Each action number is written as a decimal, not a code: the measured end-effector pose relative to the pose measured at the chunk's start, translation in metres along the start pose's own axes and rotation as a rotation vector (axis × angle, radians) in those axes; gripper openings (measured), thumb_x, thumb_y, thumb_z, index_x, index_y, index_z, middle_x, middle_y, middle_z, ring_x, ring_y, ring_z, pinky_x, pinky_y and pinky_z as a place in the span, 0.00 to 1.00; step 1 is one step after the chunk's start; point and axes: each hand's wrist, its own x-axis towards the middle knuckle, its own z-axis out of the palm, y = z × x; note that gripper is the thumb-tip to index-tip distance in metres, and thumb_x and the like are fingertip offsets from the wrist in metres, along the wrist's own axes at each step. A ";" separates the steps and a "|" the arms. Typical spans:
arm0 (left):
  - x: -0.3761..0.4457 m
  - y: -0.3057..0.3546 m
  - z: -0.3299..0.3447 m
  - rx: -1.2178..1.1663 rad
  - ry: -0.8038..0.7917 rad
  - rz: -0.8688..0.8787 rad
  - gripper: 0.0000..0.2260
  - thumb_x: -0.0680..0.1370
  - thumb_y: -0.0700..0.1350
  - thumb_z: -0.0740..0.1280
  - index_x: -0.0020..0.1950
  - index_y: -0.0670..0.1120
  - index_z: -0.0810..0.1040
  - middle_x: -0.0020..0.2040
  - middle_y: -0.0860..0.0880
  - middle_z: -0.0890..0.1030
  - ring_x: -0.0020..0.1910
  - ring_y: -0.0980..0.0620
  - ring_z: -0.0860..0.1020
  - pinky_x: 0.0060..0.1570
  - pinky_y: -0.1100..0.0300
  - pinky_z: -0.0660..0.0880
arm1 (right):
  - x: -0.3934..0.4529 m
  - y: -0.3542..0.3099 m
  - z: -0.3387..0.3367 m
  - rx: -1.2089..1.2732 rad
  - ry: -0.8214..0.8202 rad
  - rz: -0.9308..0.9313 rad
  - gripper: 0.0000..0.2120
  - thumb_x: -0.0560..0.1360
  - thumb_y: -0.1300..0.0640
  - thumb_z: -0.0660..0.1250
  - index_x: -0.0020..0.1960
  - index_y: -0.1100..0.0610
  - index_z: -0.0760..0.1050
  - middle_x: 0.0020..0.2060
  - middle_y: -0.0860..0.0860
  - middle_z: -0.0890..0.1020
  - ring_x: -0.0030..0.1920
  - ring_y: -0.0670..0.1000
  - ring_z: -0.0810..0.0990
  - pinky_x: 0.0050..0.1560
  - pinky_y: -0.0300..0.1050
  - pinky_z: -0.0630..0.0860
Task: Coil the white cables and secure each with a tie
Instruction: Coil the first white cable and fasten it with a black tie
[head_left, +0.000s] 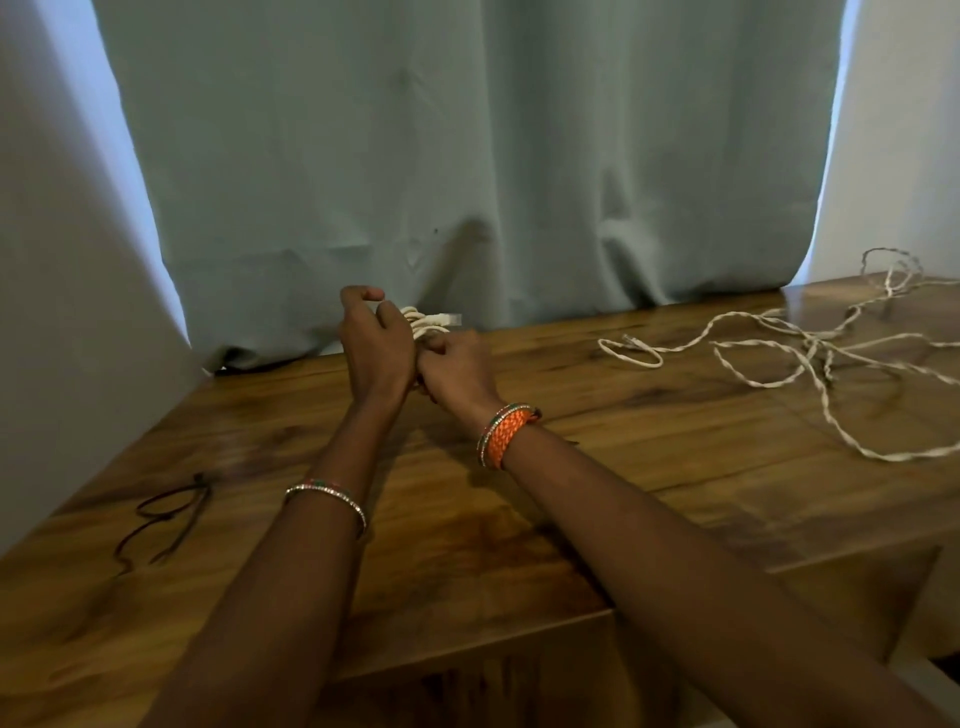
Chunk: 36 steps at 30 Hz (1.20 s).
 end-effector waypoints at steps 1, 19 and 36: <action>-0.002 0.001 0.001 -0.014 -0.010 -0.004 0.10 0.78 0.35 0.55 0.57 0.35 0.70 0.43 0.45 0.74 0.38 0.53 0.71 0.36 0.67 0.64 | -0.002 0.001 0.004 0.083 0.021 0.049 0.13 0.72 0.66 0.62 0.29 0.59 0.76 0.24 0.52 0.73 0.27 0.51 0.71 0.28 0.39 0.64; -0.005 -0.008 -0.009 -0.093 -0.128 0.128 0.11 0.79 0.44 0.64 0.38 0.41 0.71 0.27 0.53 0.70 0.25 0.64 0.71 0.26 0.72 0.63 | -0.023 -0.021 -0.007 0.323 -0.124 0.158 0.13 0.79 0.65 0.56 0.54 0.62 0.79 0.28 0.47 0.72 0.17 0.37 0.68 0.19 0.27 0.61; 0.008 -0.050 -0.017 0.165 -0.333 0.222 0.13 0.74 0.54 0.61 0.37 0.47 0.78 0.34 0.48 0.79 0.37 0.48 0.78 0.36 0.54 0.71 | -0.045 -0.041 -0.043 -0.344 -0.404 -0.149 0.12 0.78 0.61 0.58 0.42 0.57 0.78 0.35 0.50 0.79 0.36 0.45 0.75 0.36 0.40 0.69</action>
